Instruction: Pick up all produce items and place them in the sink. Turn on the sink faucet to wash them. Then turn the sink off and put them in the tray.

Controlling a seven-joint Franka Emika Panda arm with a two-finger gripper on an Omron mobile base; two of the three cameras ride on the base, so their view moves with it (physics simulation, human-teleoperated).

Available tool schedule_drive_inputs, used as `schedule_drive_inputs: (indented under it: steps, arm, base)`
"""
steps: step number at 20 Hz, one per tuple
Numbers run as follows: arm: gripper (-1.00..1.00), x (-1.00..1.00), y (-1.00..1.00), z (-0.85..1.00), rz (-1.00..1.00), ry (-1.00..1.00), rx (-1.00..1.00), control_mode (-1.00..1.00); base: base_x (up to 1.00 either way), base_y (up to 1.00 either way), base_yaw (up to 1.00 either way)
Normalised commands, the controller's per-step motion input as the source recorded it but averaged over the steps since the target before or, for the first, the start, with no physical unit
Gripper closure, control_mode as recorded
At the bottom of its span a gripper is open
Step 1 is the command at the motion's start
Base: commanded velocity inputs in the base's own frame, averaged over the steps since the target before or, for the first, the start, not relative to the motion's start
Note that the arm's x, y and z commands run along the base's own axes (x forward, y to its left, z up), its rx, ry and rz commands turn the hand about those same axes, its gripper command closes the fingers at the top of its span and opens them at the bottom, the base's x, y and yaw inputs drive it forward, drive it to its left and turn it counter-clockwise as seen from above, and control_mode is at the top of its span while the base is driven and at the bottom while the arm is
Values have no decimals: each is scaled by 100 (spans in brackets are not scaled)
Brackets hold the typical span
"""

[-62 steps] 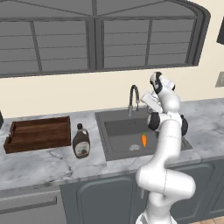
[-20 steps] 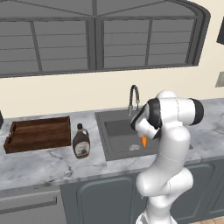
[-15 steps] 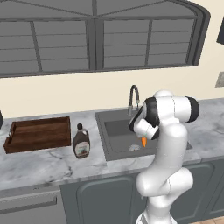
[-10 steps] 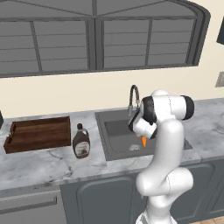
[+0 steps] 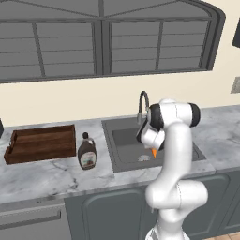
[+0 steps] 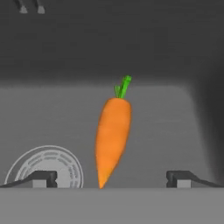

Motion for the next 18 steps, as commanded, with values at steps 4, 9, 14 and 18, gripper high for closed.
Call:
schedule_drive_inputs:
  steps: [4, 9, 14, 18]
  arm:
    - [-100, 23, -2, -46, -7, 4, 3, -100]
    - [-100, 37, 0, -38, -6, 4, 3, -100]
    - [100, 33, 0, -37, -6, 4, 1, -100]
    - [100, 3, -5, -3, -5, -2, 0, -100]
  base:
    - [0, 0, 0]
    - [0, 0, 0]
    - [0, 0, 0]
    - [0, 0, 0]
